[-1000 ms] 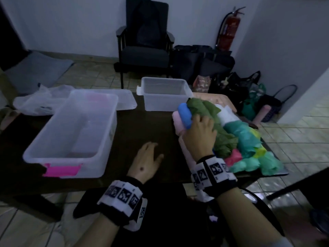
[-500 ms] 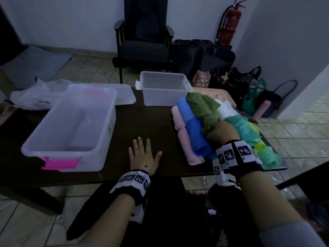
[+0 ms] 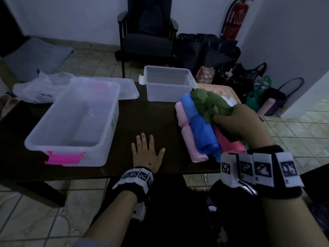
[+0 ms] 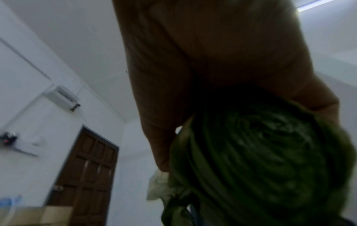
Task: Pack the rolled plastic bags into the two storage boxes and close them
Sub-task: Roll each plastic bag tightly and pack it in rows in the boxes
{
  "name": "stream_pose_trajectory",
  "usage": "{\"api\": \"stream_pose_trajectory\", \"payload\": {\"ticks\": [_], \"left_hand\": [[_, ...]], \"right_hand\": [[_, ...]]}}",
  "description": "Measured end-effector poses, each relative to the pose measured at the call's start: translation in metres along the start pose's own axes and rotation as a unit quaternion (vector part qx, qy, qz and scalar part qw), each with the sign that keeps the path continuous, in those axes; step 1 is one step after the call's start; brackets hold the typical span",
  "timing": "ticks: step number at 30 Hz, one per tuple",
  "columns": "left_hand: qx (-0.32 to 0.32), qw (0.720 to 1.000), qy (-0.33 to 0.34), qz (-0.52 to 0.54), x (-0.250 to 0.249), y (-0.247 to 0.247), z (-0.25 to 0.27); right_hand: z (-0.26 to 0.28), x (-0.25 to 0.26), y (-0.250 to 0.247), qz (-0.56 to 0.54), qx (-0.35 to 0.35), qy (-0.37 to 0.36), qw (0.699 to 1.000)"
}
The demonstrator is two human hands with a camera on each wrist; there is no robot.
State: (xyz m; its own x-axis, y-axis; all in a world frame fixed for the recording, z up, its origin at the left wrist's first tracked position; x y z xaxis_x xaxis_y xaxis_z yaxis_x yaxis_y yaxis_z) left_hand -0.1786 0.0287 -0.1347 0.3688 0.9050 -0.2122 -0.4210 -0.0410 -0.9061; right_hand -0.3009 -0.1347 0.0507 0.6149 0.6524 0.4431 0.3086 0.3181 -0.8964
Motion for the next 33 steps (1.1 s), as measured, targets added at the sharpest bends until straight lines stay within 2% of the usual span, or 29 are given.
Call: {"api": "stream_pose_trajectory", "payload": {"ticks": [3,5,7,10,13,15,18,21,22,24,27,30,32,33], "left_hand": [[-0.002,1.0,0.012,0.011,0.001,0.001,-0.002],[0.029,0.999,0.024,0.014,0.004,0.0,-0.004],[0.074,0.996,0.042,0.022,0.01,-0.005,-0.007],[0.111,0.989,0.074,0.066,0.02,-0.018,-0.01],[0.075,0.974,0.116,0.177,0.028,-0.034,-0.009],[0.041,0.968,0.099,0.226,0.034,-0.042,-0.01],[0.024,0.973,0.066,0.218,0.039,-0.047,-0.014],[0.006,0.971,0.122,0.205,0.032,-0.056,-0.017],[-0.003,0.967,0.141,0.21,0.03,-0.058,-0.019],[-0.035,0.966,0.143,0.214,0.029,-0.065,-0.02],[-0.063,0.972,0.071,0.214,0.028,-0.073,-0.019],[-0.106,0.961,-0.02,0.253,0.028,-0.078,-0.024],[-0.115,0.941,-0.066,0.31,0.03,-0.078,-0.029],[-0.109,0.933,-0.084,0.331,0.03,-0.078,-0.03]], "right_hand": [[-0.003,0.029,0.015,-0.104,0.052,-0.048,0.992],[-0.013,0.042,0.044,-0.129,0.081,-0.063,0.986],[-0.023,0.05,0.081,-0.12,0.107,-0.073,0.984],[-0.04,0.046,0.143,-0.038,0.156,-0.064,0.985],[-0.05,0.038,0.185,0.034,0.201,-0.054,0.978],[-0.054,0.039,0.19,0.059,0.222,-0.074,0.97],[-0.062,0.04,0.182,0.029,0.297,-0.13,0.945],[-0.066,0.039,0.173,-0.034,0.36,-0.161,0.918],[-0.066,0.038,0.172,-0.051,0.353,-0.17,0.919],[-0.067,0.036,0.167,-0.098,0.288,-0.179,0.936],[-0.066,0.028,0.159,-0.187,0.117,-0.162,0.962],[-0.054,0.025,0.159,-0.165,-0.016,-0.183,0.969],[-0.045,0.025,0.16,-0.12,-0.047,-0.225,0.966],[-0.042,0.026,0.162,-0.091,-0.029,-0.237,0.967]]}}
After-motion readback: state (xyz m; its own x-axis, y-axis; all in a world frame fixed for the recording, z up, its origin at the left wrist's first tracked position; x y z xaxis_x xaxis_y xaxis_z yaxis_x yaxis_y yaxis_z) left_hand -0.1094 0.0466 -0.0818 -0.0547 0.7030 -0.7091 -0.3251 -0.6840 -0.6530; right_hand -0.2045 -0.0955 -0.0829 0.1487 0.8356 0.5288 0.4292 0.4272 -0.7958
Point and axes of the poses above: each hand's wrist, its own z-axis away from the middle knuckle, its own y-axis out of the palm, x = y × z, the point moved 3 cm from there along -z, towards the middle knuckle, and after that the axes turned 6 degrees about -y, right-handed, at the moved point
